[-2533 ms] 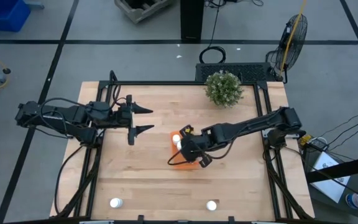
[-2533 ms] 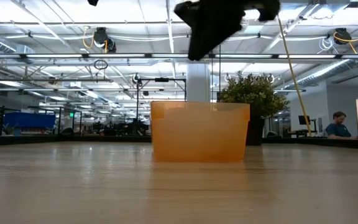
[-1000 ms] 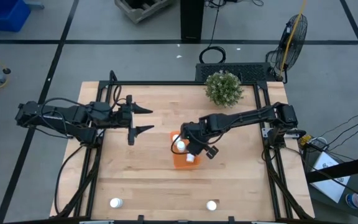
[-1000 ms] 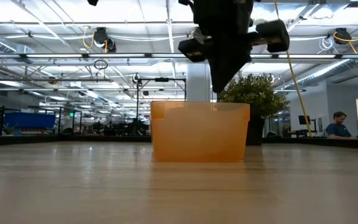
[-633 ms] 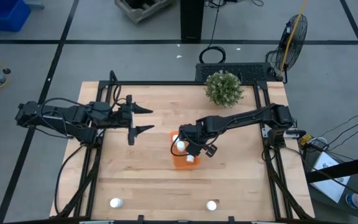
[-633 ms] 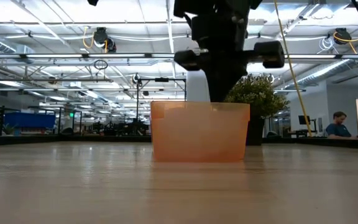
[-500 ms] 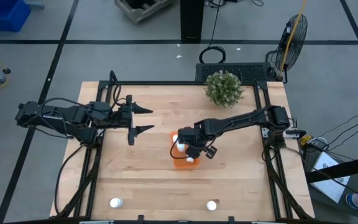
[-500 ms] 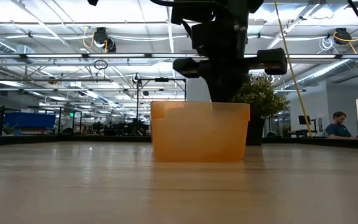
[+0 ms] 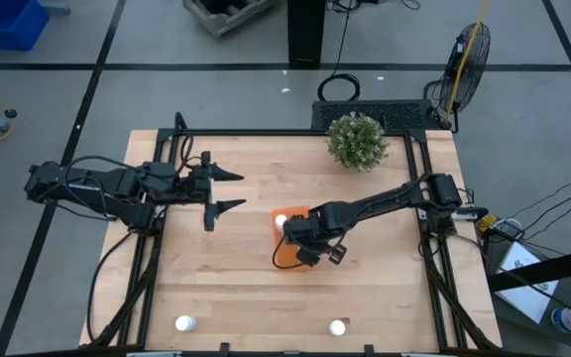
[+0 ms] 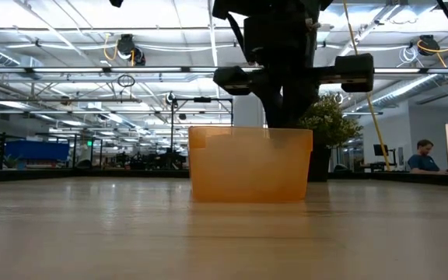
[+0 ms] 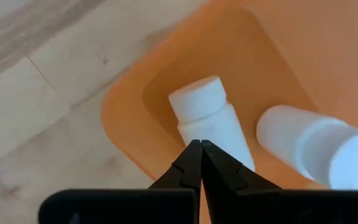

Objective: Pick and place pill bottles into a basket
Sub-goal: Adjust the white pill bottle in the orange container

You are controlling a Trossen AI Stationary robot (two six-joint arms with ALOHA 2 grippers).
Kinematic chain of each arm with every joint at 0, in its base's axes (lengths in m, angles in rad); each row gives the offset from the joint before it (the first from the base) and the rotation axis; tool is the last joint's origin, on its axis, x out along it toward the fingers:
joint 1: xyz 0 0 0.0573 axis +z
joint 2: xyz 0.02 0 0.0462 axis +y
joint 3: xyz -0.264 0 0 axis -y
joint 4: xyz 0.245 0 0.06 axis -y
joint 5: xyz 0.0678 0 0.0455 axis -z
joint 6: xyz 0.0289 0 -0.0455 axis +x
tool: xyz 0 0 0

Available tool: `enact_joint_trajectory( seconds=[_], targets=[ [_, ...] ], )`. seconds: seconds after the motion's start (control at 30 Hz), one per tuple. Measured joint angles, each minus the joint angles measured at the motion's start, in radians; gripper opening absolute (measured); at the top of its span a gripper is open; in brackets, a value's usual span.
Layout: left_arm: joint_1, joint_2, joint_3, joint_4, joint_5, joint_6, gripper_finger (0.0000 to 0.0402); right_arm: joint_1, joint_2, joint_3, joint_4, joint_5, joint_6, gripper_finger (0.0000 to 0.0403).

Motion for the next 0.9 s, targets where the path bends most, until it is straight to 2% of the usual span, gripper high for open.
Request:
enact_joint_trajectory(
  seconds=[0.17,0.3,0.53,0.67,0.9],
  targets=[
    [0.0,0.0,0.0,0.0,0.0,0.0,0.0278,0.018,0.0,0.0,0.011,0.004,0.002,0.0],
    [0.0,0.0,0.0,0.0,0.0,-0.001,0.0278,0.018,0.0,0.0,0.026,0.058,0.013,0.0],
    [0.0,0.0,0.0,-0.001,0.0,-0.008,0.0278,0.018,0.0,0.0,0.063,0.101,0.115,0.0005],
    [0.0,0.0,0.0,-0.004,0.0,-0.008,0.0278,0.023,0.0,0.0,0.075,0.102,0.12,0.0039],
    [0.0,0.0,0.0,-0.006,0.0,-0.007,0.0278,0.025,0.0,0.0,0.075,0.102,0.141,0.0136]
  ],
)
